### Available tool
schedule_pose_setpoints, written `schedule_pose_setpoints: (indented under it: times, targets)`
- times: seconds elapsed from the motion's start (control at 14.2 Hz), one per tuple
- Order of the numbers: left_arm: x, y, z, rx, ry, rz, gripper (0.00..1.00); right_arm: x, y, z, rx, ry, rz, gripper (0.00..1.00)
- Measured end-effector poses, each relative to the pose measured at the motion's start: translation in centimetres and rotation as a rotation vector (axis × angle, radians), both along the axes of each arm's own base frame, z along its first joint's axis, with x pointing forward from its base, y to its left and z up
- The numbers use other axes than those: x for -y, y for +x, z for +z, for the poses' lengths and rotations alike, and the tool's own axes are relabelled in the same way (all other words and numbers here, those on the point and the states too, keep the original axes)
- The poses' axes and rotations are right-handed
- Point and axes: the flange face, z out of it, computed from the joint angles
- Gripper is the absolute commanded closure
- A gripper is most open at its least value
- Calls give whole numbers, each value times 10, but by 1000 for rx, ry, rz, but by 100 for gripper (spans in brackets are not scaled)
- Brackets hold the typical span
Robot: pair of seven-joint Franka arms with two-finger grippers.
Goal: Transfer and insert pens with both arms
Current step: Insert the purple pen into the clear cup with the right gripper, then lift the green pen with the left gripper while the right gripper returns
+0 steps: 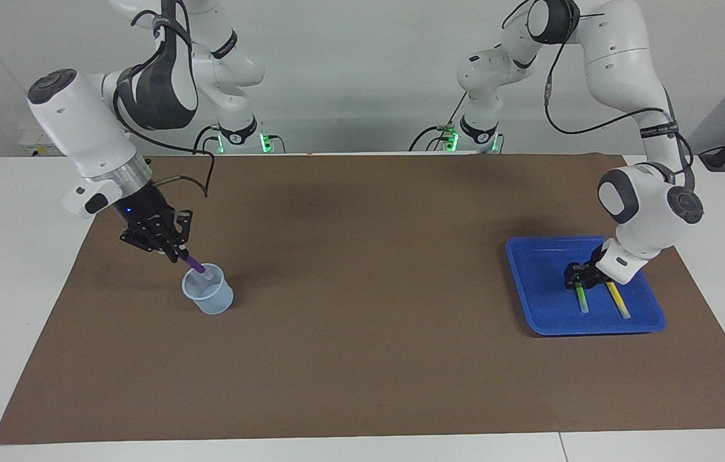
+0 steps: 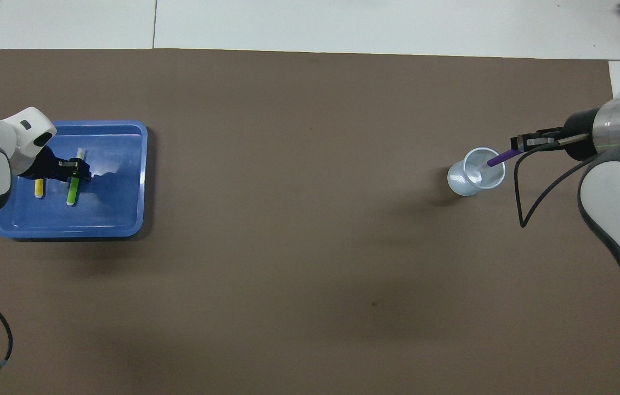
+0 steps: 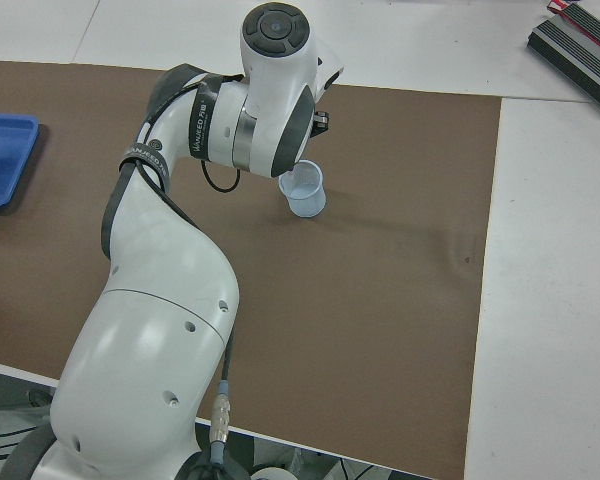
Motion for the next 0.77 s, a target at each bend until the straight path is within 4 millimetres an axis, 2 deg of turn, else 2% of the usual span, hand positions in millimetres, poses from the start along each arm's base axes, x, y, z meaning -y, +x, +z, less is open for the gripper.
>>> schedule_pose_setpoints:
  times: [0.21, 0.49, 0.56, 0.63, 0.7, 0.77]
  targets:
    - [7, 2, 1, 12, 0, -10, 43, 2, -3, -4, -9, -3, -3, 100]
    - [4, 0, -2, 8, 2, -6, 53, 2, -15, -18, -43, -3, -3, 100]
    - [5, -1, -4, 5, 2, -6, 61, 4, -18, -21, -49, -3, -6, 100]
    - [5, -2, -6, 2, 1, -7, 85, 5, -19, -23, -52, -3, -9, 100]
    - [6, -2, -6, 4, 1, -8, 100, 7, -20, -24, -55, -3, -12, 100]
    - [5, -2, -5, 6, 2, -7, 100, 7, -20, -25, -56, -3, -13, 100]
